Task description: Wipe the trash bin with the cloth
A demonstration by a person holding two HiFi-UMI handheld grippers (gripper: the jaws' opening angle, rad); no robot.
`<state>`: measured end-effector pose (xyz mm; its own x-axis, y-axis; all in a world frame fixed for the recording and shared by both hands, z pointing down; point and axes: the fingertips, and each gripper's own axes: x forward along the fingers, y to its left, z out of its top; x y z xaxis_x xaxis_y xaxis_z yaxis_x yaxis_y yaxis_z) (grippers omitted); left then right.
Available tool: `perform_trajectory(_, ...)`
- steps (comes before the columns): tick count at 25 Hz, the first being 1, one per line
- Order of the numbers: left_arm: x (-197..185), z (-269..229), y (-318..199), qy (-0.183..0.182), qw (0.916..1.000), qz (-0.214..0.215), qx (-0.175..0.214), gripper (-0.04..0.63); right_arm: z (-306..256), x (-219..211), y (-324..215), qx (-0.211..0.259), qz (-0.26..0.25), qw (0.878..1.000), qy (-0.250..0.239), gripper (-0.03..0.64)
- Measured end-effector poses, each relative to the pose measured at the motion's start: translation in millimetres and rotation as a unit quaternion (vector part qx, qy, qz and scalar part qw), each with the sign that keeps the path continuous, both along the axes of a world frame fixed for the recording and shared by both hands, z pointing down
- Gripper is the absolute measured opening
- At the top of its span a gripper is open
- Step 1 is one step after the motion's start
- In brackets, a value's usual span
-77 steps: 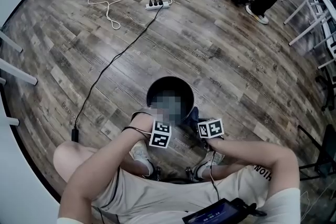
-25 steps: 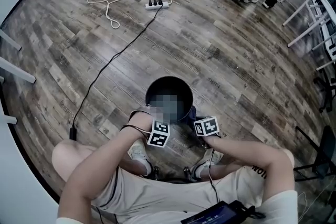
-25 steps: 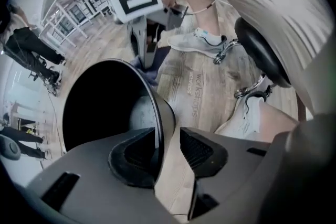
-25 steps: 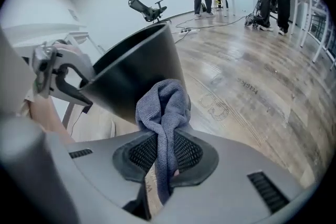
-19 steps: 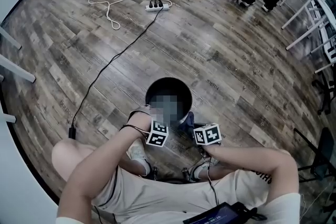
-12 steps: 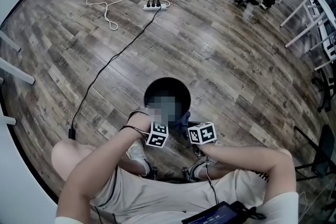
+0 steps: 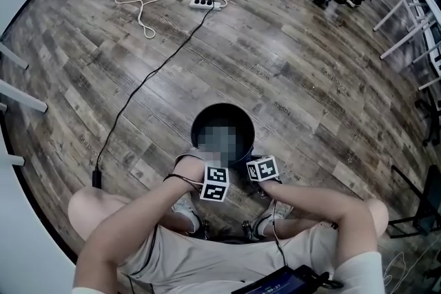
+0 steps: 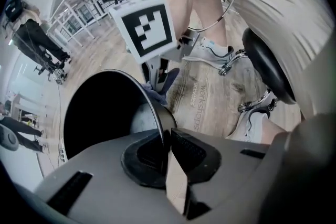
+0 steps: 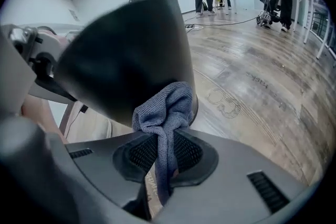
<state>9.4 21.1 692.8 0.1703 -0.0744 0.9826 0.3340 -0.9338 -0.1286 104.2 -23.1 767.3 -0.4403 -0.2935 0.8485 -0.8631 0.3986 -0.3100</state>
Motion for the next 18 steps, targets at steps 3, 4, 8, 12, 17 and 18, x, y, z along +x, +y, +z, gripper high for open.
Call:
perform_trajectory(3, 5, -1, -3, 0.006, 0.9997, -0.023, 0.0, 0.038, 33, 2, -7, -0.005, 0.011, 1.0, 0.005, 0.064)
perform_trajectory(4, 7, -1, -5, 0.009, 0.9995, -0.032, 0.0, 0.038, 43, 4, -11, -0.006, 0.015, 1.0, 0.006, 0.064)
perform_trajectory(8, 13, -3, -11, 0.025, 0.9981, -0.056, -0.001, 0.038, 80, 5, -20, -0.014, 0.025, 1.0, 0.008, 0.064)
perform_trajectory(12, 16, -2, -12, 0.03, 0.9974, -0.065, -0.005, 0.038, 107, 7, -20, -0.053, 0.053, 0.997, -0.032, 0.064)
perform_trajectory(17, 18, -3, -13, 0.028, 0.9971, -0.07, -0.012, 0.038, 99, 13, -22, -0.067, 0.047, 0.996, -0.043, 0.064)
perform_trajectory(18, 19, -3, -11, 0.031, 0.9971, -0.068, -0.018, 0.038, 94, 15, -22, -0.073, 0.049, 0.995, -0.037, 0.064)
